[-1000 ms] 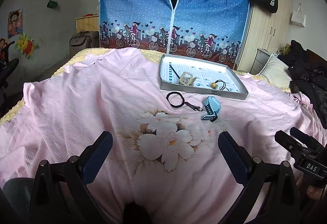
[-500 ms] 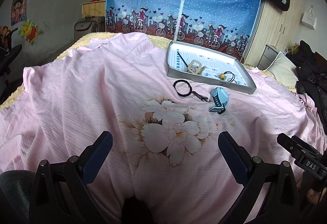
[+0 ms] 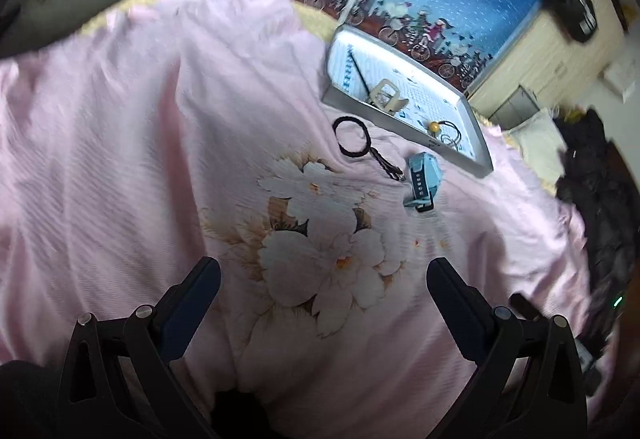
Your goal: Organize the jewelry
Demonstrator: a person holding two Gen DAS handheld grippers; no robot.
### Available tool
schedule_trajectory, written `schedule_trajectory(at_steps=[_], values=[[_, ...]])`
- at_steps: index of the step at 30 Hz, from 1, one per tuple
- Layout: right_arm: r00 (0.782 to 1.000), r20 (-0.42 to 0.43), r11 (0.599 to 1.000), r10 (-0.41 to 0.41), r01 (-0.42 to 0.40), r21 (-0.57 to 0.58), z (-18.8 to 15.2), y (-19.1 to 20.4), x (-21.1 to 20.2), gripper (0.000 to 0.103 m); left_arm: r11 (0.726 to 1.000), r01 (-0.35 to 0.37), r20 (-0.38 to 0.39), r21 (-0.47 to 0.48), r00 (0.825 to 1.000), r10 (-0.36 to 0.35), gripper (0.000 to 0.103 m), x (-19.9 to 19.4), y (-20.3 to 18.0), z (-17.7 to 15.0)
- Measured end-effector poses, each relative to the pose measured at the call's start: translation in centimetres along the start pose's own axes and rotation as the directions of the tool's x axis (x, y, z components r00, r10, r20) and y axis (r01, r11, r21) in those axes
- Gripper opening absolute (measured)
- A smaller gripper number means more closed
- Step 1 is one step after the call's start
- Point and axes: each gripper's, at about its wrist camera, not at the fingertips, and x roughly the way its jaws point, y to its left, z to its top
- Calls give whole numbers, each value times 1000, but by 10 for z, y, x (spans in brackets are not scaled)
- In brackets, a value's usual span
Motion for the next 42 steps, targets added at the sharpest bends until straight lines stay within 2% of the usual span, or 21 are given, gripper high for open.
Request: schedule_trajectory(at_steps=[3,5,9,13,16,20,25,30,32,36,41,42], values=[[1000,-23,1000,9,-9,-4,4,1,6,103,999,-2,-37,-34,999,1,101,6,5,12],[999,-37,999,-3,2,-46,10,5,12,103,1000,-24,-72,-12,997,23,101,13,2,21],[998,-63,993,-18,10,-120,24,13,30,103,989,-85,-109,124,989,99,101,31,-11,41],[993,-103,984,50,-67,-168,41,16,57,103,954,-156,-116,257,975,191,101,58,-18,55],[989,-113,977,96,-116,-181,57,19,77,103,958,-134,-118,253,979,168,101,76,-12,66],[993,-44,955,113,-120,-270,74,31,95,103,969,-104,-83,223,989,126,101,88,-6,78],[994,-33,938,106,-111,-328,85,40,118,103,945,-160,29,285,987,158,101,100,-18,97],[992,-3,922,128,-120,-369,90,50,128,103,937,-111,46,333,994,101,100,124,-27,109],[991,-5,918,137,-129,-375,91,53,132,103,935,-83,40,344,996,74,95,133,-30,110],[991,-10,911,134,-128,-391,92,57,140,103,934,-23,-20,355,999,32,67,155,-33,119],[992,-19,909,124,-121,-399,95,61,152,102,949,20,-103,313,995,13,50,175,-25,127],[992,-24,909,121,-121,-398,96,61,155,99,952,21,-111,304,994,13,47,176,-23,128]])
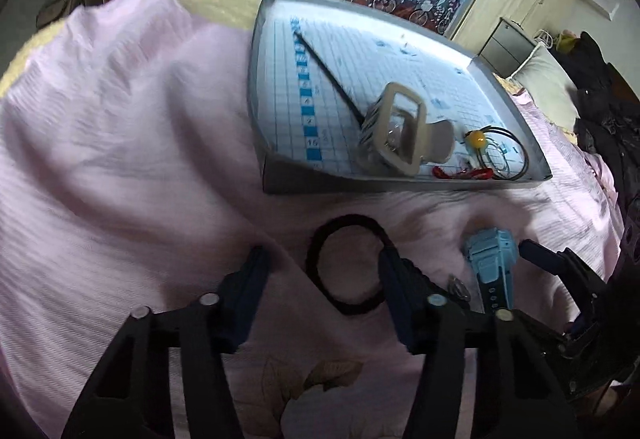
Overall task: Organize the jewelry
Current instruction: 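Grasp the black hair tie with the left tool while the right tool grasps the light-blue watch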
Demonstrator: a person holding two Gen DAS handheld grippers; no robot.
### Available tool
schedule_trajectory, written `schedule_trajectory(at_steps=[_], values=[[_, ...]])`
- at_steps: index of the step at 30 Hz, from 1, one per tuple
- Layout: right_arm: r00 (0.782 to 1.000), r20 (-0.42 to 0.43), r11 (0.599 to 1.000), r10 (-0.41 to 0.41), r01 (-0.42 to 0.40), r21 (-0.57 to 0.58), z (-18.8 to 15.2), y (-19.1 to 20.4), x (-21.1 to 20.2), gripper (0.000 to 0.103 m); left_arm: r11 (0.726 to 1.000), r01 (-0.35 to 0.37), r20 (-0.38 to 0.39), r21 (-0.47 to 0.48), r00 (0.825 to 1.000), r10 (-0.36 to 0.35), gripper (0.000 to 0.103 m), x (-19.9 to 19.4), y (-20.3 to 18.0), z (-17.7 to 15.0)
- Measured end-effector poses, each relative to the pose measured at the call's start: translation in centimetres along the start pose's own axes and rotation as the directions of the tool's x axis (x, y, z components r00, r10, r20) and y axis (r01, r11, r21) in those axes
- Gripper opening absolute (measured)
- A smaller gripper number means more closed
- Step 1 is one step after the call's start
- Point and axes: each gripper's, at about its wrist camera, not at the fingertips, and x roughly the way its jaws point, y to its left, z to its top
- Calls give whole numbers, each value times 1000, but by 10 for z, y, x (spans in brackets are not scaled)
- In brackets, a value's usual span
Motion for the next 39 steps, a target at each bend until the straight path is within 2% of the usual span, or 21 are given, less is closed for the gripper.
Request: schedule_trajectory(at_steps=[1,6,12,16,19,24,33,37,39], values=[[1000,-9,1000,-1,1,4,1,0,3,95,1000,4,-6,-10,1000,-4,44,1,2,0],[999,-40,1000,0,1,28,-1,-6,11,86,999,37,-23,-25,999,-37,33,2,5,0],[999,-49,999,17,-15,38,-4,-6,13,85,999,45,-38,-22,998,-46,22,2,3,-3],[999,-50,999,16,-14,40,-5,-6,13,85,997,49,-40,-57,998,-51,14,3,10,-3],[999,-49,999,14,-12,42,-6,-6,12,86,996,51,-31,-76,998,-54,14,2,16,-2],[999,-48,999,13,-11,41,-6,-6,12,86,998,20,-1,-53,1000,-20,15,2,13,7],[999,-31,999,-7,9,48,-4,-8,11,84,999,19,-36,-38,999,-21,15,17,11,11],[999,-34,998,-2,4,60,-5,-10,10,68,998,57,-55,-20,997,-58,13,18,7,10],[999,-35,998,4,-2,60,-4,-9,11,62,997,70,-62,-13,996,-71,5,18,5,10]])
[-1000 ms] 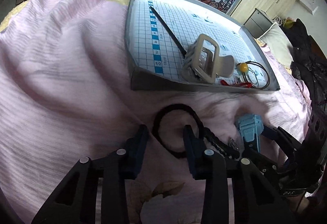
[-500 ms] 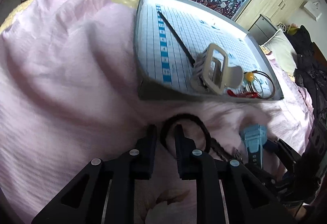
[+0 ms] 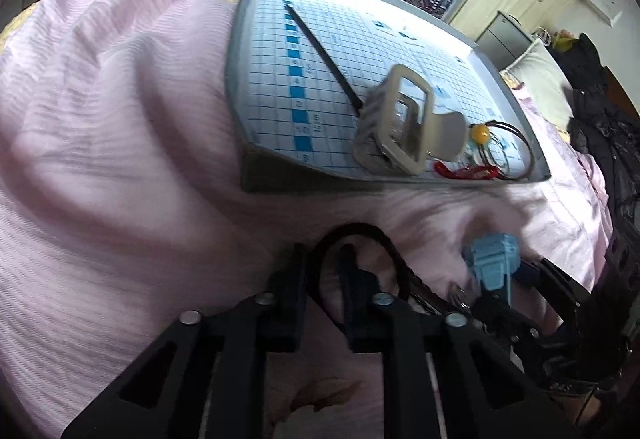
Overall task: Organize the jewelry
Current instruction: 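Grasp the black hair tie with the left tool while the right tool grasps the light-blue watch, then lower the hair tie into the tray with the left tool while the right tool releases the watch there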
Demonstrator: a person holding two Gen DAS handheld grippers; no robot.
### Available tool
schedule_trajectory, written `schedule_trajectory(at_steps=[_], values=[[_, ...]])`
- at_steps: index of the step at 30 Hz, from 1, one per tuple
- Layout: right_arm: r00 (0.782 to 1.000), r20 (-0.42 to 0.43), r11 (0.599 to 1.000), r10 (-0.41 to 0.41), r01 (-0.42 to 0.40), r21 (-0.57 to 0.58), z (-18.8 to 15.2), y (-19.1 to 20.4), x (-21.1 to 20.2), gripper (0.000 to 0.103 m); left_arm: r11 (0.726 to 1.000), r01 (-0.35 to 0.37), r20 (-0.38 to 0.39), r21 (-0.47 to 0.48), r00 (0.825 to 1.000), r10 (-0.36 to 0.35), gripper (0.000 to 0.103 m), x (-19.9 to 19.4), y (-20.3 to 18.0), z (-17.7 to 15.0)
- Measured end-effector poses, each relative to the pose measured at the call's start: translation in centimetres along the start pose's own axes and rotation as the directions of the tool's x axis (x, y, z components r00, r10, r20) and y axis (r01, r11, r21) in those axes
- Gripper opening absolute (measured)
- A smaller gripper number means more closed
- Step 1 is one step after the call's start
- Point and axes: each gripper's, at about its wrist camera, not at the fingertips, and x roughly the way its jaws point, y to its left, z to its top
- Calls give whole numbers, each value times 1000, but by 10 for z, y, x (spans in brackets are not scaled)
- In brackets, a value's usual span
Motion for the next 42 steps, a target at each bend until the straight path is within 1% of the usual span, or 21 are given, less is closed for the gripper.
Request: schedule_trajectory(at_steps=[1,3,5,7,10,13,16,19,23,26,28,31,32,33,36,38,40,42], values=[[1000,-2,1000,5,-5,-4,0,1,0,58,1000,10,-8,5,1000,-10,4,1,-1,0],[1000,-5,1000,12,-12,-8,0,2,1,52,1000,7,-4,18,1000,-7,3,-1,-5,0],[1000,-2,1000,14,-14,-7,0,3,0,50,999,-13,6,33,1000,13,3,-4,-8,-1],[1000,3,1000,23,-23,8,0,0,-1,46,998,-34,20,46,999,33,3,-7,-14,-1],[999,18,999,36,-36,31,0,-5,-4,40,999,-25,35,43,999,23,3,-11,-17,-4],[999,35,999,41,-42,31,1,-4,-8,37,1000,-1,49,29,999,-1,3,-19,-22,-8],[997,65,999,45,-46,15,2,-1,-15,36,1000,8,70,30,998,-10,3,-30,-29,-12],[993,109,999,48,-50,16,5,1,-26,36,1000,13,116,19,993,-15,3,-47,-32,-15],[984,172,999,34,-40,32,11,-2,-42,36,999,31,194,-19,981,-27,3,-68,-30,-13],[977,213,998,15,-26,51,16,-7,-52,36,998,37,275,-54,961,-20,3,-79,-26,-9],[971,239,996,8,-29,86,22,-15,-57,36,995,29,343,-99,939,7,3,-83,-22,-4],[965,263,993,-8,-23,117,33,-24,-56,36,984,32,398,-174,916,40,3,-76,-17,7],[962,273,992,-14,-19,121,38,-27,-55,36,983,20,403,-182,913,56,3,-74,-15,10],[960,279,992,-19,-16,123,42,-28,-53,36,983,-6,406,-182,910,81,3,-70,-15,12],[959,281,994,-34,3,111,54,-29,-43,36,983,-57,401,-173,908,123,3,-61,-11,19],[961,268,997,-60,43,71,61,-25,-33,36,983,-76,399,-169,906,139,3,-54,-7,22],[964,248,996,-95,92,24,65,-21,-23,36,983,-83,389,-162,910,141,3,-46,-4,27],[965,234,993,-117,118,9,64,-22,-15,36,985,-91,376,-149,916,142,3,-36,-4,29]])
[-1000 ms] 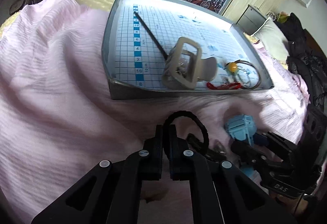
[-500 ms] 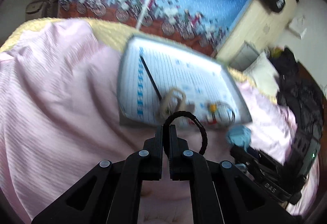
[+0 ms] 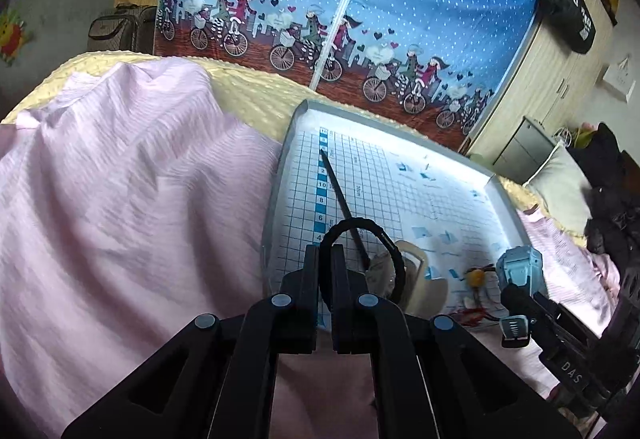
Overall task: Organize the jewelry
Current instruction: 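Lower the hair tie into the tray with the left tool while the right tool releases the watch there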
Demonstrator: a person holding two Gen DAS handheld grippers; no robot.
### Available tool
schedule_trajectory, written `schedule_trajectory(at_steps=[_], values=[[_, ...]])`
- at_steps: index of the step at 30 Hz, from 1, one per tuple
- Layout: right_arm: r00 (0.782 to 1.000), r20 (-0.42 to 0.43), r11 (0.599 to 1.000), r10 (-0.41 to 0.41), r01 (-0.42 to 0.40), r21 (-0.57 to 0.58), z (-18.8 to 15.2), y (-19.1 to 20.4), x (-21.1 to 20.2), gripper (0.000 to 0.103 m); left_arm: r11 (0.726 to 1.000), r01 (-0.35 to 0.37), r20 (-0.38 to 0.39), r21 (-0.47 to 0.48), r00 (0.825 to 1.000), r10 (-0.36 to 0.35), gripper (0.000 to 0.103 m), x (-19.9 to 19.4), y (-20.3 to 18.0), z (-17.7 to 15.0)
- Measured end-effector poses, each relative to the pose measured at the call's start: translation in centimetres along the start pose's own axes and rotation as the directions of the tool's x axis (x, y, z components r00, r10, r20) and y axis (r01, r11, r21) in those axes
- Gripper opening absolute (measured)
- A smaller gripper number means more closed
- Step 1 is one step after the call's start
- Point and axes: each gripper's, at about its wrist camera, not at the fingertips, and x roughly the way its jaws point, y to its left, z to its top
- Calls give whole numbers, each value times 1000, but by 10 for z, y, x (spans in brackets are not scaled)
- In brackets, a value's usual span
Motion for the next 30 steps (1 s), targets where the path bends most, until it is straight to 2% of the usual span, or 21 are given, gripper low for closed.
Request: schedule_trajectory(at_steps=[6,14,17,18,20,21,23,25,27,30], values=[[1000,-23,1000,9,-9,-9,-5,-3,10,43,1000,6,-52,22,999,-5,3,18,0,-7],[999,-37,1000,-7,6,-17,-6,-1,12,51,1000,-6,-92,-13,996,5,3,23,7,-6],[1000,-19,1000,-8,8,-2,-4,-4,8,57,1000,-23,-109,-5,994,22,4,23,5,-6],[1000,-9,1000,-3,3,4,-3,-5,5,61,1000,-31,-108,4,994,31,7,22,3,-6],[1000,13,1000,4,-4,11,-1,-6,0,66,999,-31,-100,19,994,33,19,20,0,-5],[1000,27,1000,2,-2,14,1,-6,-4,68,999,-27,-88,26,996,29,33,16,-2,-4],[998,55,1000,-3,2,20,4,-6,-14,70,1000,-13,-54,26,998,15,47,7,-4,-3],[996,89,1000,-7,4,30,8,-5,-26,80,999,-9,-19,38,1000,10,67,-5,-7,-1],[992,123,999,-12,7,37,10,-5,-39,86,998,-14,20,62,1000,13,80,-19,-11,1],[982,188,999,-18,10,47,15,-2,-64,102,995,-6,107,102,994,-5,99,-48,-20,0]])
